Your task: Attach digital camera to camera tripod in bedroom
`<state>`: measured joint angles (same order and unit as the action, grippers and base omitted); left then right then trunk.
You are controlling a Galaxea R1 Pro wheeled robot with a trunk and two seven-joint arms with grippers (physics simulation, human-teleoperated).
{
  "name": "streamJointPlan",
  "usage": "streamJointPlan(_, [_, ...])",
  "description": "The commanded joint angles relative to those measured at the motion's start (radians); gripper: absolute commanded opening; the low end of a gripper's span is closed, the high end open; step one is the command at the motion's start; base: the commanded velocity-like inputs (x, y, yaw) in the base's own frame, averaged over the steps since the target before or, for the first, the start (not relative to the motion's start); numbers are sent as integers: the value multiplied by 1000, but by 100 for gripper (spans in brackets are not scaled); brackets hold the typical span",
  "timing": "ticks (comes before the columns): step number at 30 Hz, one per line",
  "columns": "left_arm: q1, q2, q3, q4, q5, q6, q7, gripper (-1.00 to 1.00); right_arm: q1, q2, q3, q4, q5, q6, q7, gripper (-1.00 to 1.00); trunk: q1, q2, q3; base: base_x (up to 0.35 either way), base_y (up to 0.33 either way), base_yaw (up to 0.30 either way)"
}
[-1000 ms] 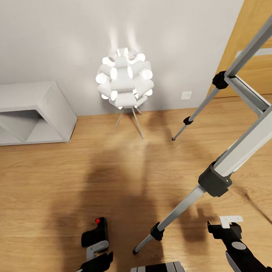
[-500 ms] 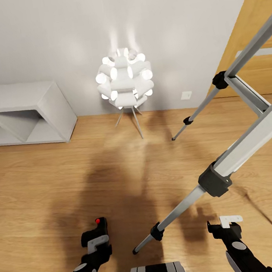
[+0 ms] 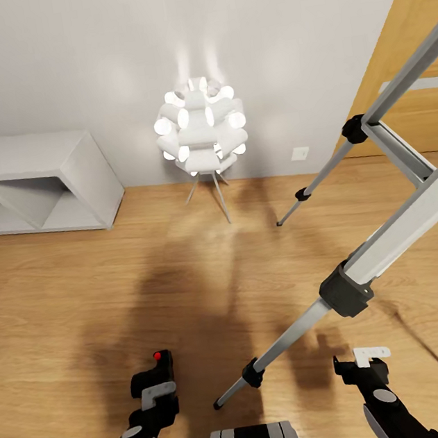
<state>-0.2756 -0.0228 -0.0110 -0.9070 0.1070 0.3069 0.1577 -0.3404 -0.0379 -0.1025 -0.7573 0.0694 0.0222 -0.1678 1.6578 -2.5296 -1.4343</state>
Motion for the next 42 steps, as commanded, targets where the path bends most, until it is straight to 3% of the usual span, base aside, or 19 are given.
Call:
streamJointPlan(1, [0,0,-1,-1,6,4,6,100,0,0,0,0,7,2,-3,100,0,0,-1,0,0,0])
streamJointPlan(15, [0,0,-2,28,-11,-9,6,100,0,1,0,0,7,2,-3,100,0,0,-1,0,0,0])
streamJointPlan(23, [-2,2,-3,100,-10,-150,6,100,0,0,0,0,7,2,-2,100,0,0,-1,0,0,0])
streamJointPlan(29, [-15,0,-3,143,-12,-196,6,100,0,0,-1,0,6,2,-1,100,0,0,-1,0,0,0])
streamJointPlan(37, [-26,0,-3,181,-62,-240,6,100,0,1,-1,2,6,1,-2,100,0,0,-1,0,0,0])
streamJointPlan(42, [-28,-9,-2,211,-117,-274,6,100,0,0,-2,4,6,1,-2,100,0,0,-1,0,0,0])
